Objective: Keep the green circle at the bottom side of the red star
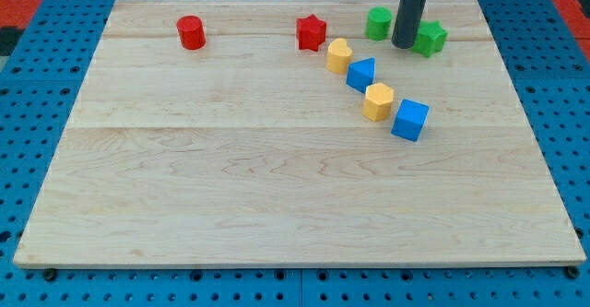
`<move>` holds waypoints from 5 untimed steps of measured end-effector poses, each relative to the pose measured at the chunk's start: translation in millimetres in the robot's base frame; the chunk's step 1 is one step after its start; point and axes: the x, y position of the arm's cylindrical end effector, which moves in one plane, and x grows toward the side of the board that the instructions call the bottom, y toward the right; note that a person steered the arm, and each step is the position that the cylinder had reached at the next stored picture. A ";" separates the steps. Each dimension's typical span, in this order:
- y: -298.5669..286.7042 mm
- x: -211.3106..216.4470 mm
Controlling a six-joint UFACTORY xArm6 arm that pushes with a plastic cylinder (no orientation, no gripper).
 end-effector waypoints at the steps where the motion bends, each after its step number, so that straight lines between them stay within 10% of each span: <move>1: -4.4 0.0; 5: -73.7 -2.7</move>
